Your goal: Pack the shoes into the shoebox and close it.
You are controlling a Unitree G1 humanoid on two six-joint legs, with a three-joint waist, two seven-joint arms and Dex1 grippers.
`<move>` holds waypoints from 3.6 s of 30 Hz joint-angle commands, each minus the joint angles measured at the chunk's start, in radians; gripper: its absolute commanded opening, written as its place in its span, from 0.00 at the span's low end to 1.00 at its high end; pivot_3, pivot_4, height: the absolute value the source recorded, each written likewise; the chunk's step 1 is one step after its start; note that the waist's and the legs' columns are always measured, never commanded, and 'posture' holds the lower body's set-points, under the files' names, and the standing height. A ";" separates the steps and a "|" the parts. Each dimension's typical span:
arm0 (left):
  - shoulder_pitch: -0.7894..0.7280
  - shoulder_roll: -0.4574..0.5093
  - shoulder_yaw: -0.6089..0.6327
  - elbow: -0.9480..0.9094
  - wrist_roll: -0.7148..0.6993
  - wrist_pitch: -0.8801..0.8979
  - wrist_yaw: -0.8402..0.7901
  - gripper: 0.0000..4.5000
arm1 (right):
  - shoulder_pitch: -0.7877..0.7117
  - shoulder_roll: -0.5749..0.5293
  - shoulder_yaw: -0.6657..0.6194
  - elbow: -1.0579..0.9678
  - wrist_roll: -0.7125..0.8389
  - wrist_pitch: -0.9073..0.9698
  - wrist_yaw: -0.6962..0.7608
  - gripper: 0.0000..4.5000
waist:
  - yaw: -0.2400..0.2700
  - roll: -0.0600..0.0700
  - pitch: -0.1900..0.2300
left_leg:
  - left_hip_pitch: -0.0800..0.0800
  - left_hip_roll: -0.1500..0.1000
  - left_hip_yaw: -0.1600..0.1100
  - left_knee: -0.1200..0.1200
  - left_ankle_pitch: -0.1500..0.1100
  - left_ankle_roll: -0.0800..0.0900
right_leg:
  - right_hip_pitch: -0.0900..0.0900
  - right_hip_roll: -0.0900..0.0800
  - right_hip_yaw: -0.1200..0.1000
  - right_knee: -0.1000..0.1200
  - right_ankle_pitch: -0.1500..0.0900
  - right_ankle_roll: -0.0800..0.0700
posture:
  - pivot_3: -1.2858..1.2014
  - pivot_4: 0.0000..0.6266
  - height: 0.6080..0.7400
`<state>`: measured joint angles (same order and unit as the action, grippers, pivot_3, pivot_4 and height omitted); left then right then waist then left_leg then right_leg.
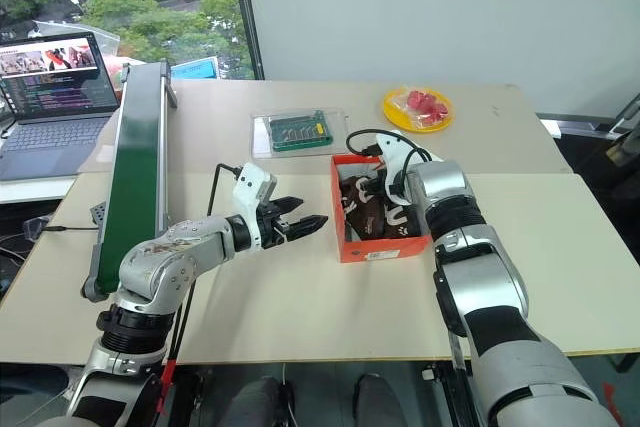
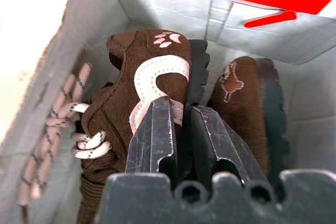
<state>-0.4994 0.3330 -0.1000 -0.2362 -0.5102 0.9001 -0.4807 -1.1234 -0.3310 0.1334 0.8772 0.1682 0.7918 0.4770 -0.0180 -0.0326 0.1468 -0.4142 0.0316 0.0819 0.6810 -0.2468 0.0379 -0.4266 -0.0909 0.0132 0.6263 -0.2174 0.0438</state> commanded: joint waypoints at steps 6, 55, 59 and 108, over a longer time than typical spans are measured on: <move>-0.013 0.029 -0.021 -0.028 0.001 -0.006 -0.048 0.88 | 0.013 -0.027 -0.076 -0.148 0.008 0.095 0.007 0.69 | 0.001 0.000 0.000 | 0.000 0.000 0.000 -0.001 0.000 0.000 | -0.001 0.000 0.000 0.000 0.000 0.000 | 0.52 0.24 1.00; -0.219 0.083 -0.129 0.307 0.207 -0.284 -0.419 1.00 | 0.928 -0.437 -0.596 -1.511 0.484 0.601 0.085 0.24 | 0.025 0.001 0.001 | -0.001 -0.001 -0.003 0.002 -0.004 0.006 | 0.003 0.000 0.000 -0.010 -0.001 0.002 | 0.52 0.24 1.00; -0.225 0.087 -0.132 0.303 0.207 -0.289 -0.438 1.00 | 1.057 -0.344 -0.600 -1.469 0.462 0.543 0.046 0.00 | 0.033 0.001 0.000 | -0.002 -0.002 -0.004 0.002 -0.004 0.006 | 0.003 0.000 -0.001 -0.010 -0.002 0.002 | 0.52 0.24 1.00; -0.197 0.169 -0.083 0.167 0.242 -0.185 -0.311 1.00 | 0.822 -0.121 -0.453 -1.125 0.932 0.082 0.052 0.00 | 0.005 0.006 0.000 | 0.002 -0.002 -0.002 0.002 -0.004 0.006 | 0.004 0.000 0.003 -0.001 -0.002 0.003 | 0.52 0.24 1.00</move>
<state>-0.6873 0.5007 -0.2131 -0.0551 -0.2781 0.7372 -0.8099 -0.2989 -0.4287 -0.3601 -0.2091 1.1451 0.8786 0.4994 -0.0132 -0.0262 0.1465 -0.4123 0.0298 0.0804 0.6829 -0.2505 0.0443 -0.4230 -0.0912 0.0158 0.6253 -0.2192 0.0463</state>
